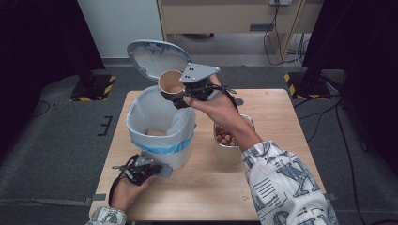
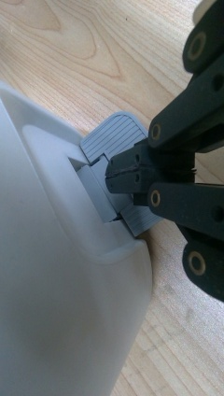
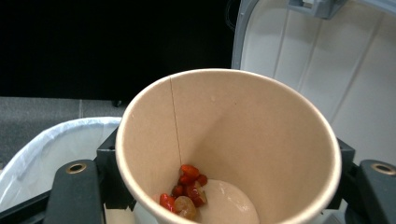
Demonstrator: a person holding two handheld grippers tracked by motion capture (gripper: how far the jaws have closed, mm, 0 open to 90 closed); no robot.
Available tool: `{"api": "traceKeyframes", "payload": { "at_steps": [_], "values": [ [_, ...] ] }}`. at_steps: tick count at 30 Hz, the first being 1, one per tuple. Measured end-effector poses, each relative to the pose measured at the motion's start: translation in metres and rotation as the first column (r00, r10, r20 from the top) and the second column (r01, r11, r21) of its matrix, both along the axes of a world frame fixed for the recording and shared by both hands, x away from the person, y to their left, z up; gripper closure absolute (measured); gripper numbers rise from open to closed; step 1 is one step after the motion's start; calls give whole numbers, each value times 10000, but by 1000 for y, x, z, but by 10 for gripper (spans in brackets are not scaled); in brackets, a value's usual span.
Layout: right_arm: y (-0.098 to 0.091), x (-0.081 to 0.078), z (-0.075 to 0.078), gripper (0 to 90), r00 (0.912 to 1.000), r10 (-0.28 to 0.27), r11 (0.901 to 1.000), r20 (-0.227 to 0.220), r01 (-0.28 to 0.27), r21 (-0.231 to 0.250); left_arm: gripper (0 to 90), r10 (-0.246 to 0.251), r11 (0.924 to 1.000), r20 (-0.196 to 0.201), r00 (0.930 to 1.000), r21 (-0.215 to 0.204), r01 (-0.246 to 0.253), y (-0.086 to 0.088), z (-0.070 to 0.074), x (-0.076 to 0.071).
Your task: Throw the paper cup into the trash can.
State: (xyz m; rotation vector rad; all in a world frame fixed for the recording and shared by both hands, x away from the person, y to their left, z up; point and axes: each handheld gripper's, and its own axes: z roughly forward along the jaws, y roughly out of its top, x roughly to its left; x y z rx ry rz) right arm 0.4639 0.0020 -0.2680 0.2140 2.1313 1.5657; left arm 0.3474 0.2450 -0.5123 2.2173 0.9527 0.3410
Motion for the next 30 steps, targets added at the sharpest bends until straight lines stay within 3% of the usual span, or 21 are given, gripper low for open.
{"api": "traceKeyframes", "payload": {
  "at_steps": [24,30],
  "values": [
    [27,5,-14,271,9978,223,9997,-625,-227,-58,899,-14,10000,5,10000,19,14,0,0,0],
    [35,7,-17,204,9893,68,10000,-1454,-60,59,899,-22,10000,15,10000,23,22,0,0,0]
  ]
}}
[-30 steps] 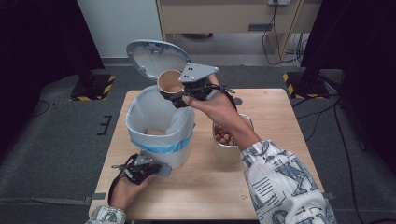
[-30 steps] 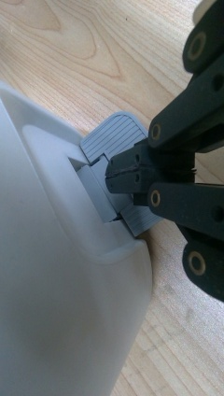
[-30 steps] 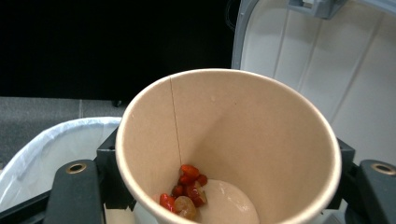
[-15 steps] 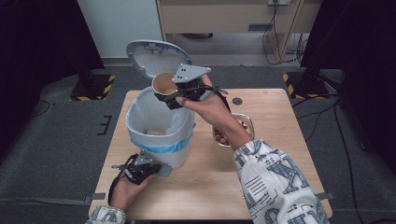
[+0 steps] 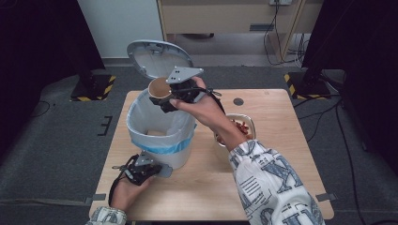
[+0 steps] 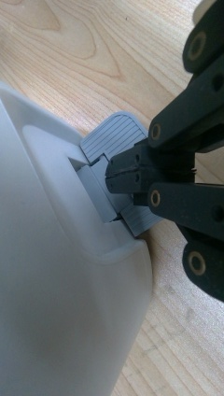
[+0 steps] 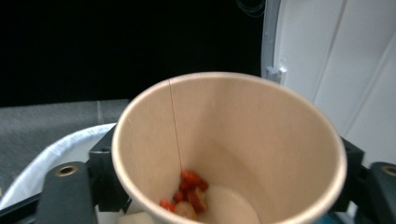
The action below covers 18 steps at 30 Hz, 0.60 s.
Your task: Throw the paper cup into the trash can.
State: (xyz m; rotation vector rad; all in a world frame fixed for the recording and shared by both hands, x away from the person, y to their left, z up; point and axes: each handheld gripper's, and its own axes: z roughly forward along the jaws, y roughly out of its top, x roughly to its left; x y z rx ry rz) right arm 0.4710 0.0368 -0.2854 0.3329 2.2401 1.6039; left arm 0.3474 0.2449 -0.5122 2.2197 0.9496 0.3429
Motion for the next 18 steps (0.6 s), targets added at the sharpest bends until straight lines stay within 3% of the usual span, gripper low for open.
{"api": "traceKeyframes", "payload": {
  "at_steps": [3,18],
  "values": [
    [2,0,-1,140,9981,116,9998,-610,-105,183,899,-7,10000,2,10000,4,7,0,0,0],
    [-4,2,-10,134,9959,-41,9999,-898,55,154,899,-12,10000,7,10000,15,12,0,0,0]
  ]
}}
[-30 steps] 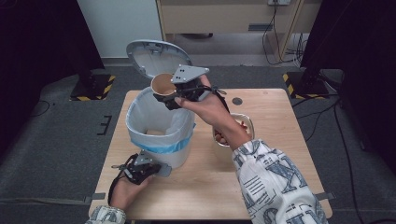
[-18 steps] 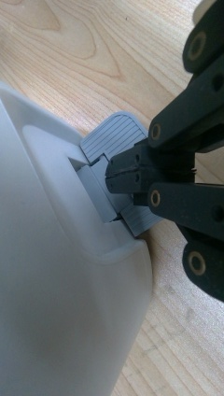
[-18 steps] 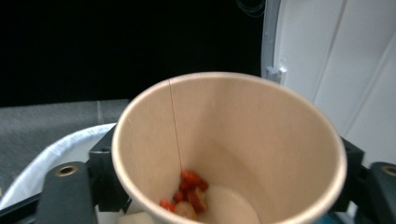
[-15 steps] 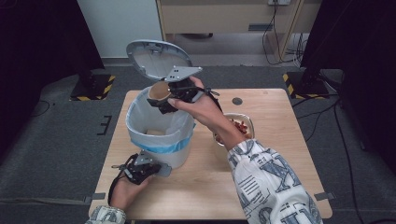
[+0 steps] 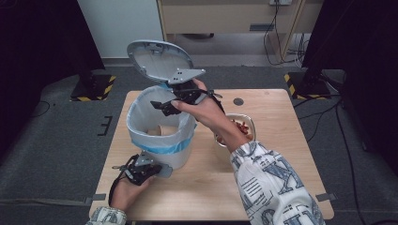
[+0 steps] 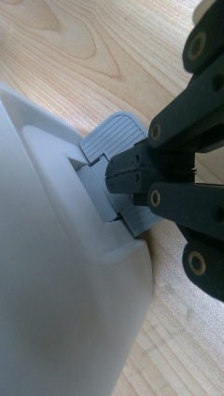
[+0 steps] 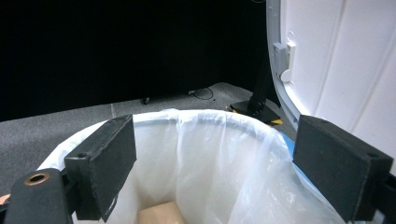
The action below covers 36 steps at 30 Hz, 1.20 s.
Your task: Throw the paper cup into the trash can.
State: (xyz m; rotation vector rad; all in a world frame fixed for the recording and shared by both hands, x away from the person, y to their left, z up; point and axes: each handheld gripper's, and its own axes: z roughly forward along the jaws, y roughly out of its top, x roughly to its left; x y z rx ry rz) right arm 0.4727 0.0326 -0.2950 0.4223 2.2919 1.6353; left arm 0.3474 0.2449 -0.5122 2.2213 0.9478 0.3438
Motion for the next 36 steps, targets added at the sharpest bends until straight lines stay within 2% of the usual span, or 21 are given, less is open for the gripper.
{"api": "traceKeyframes", "payload": {
  "at_steps": [21,36],
  "values": [
    [-29,2,-2,121,9988,-478,9988,-90,477,-65,899,7,10000,-19,10000,-24,-7,0,0,0],
    [-53,5,-4,110,9937,-1088,9941,-276,1087,-47,899,15,10000,-7,10000,-41,-15,0,0,0]
  ]
}}
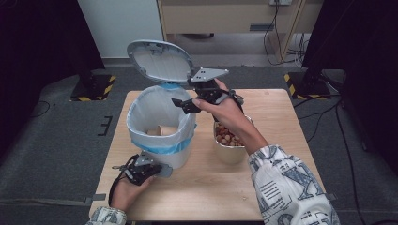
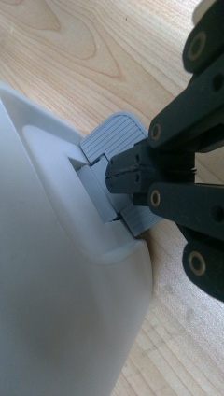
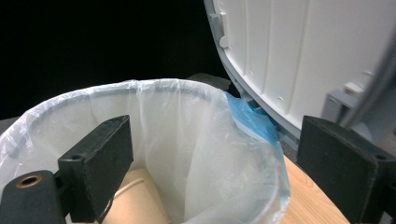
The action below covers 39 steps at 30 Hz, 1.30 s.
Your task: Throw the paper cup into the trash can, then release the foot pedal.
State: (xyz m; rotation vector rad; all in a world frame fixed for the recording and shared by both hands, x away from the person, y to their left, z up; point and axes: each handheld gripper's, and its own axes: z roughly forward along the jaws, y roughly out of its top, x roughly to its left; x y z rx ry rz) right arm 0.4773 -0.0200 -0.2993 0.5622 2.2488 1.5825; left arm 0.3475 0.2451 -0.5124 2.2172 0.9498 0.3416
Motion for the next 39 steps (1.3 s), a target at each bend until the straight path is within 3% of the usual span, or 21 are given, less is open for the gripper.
{"api": "traceKeyframes", "payload": {
  "at_steps": [28,39],
  "values": [
    [-45,5,-3,98,9951,-972,9952,-203,975,120,899,1,10000,1,10000,6,-1,0,0,0],
    [-67,7,-5,97,9878,-1532,9882,-275,1533,-4,899,23,10000,-8,10000,-9,-23,0,0,0]
  ]
}}
